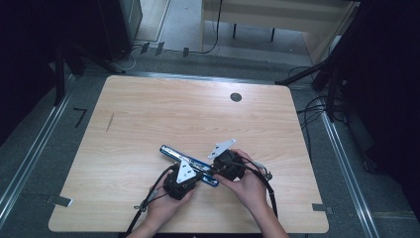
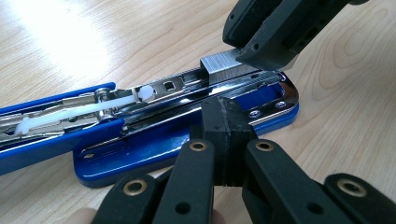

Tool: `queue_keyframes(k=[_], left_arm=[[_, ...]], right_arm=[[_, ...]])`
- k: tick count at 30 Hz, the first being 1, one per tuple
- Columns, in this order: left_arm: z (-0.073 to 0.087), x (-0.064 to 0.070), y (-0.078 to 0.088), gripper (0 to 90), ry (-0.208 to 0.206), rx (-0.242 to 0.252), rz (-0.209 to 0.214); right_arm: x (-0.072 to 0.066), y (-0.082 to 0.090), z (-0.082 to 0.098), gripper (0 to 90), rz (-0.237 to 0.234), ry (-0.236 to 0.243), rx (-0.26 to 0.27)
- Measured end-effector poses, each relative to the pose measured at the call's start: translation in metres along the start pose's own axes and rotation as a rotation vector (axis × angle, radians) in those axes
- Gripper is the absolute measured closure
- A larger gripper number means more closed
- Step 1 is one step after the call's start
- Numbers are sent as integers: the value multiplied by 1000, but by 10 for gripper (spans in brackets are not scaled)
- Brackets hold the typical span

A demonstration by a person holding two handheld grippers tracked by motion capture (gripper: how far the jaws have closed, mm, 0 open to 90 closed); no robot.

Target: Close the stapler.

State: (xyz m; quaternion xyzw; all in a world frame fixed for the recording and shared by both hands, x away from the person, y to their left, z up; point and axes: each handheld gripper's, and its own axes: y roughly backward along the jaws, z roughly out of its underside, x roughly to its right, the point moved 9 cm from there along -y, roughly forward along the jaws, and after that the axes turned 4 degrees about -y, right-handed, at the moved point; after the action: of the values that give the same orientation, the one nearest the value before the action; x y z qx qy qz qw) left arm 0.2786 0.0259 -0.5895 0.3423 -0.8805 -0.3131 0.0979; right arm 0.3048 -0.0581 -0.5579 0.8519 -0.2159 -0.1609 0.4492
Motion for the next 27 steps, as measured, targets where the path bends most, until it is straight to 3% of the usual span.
queue_keyframes(k=[20,27], left_arm=[[0,0,0,900,2,-1,1],[0,0,0,900,3,0,0]], right_arm=[[1,2,1,787,-7,-7,11],[1,2,-4,900,-13,-9,83]])
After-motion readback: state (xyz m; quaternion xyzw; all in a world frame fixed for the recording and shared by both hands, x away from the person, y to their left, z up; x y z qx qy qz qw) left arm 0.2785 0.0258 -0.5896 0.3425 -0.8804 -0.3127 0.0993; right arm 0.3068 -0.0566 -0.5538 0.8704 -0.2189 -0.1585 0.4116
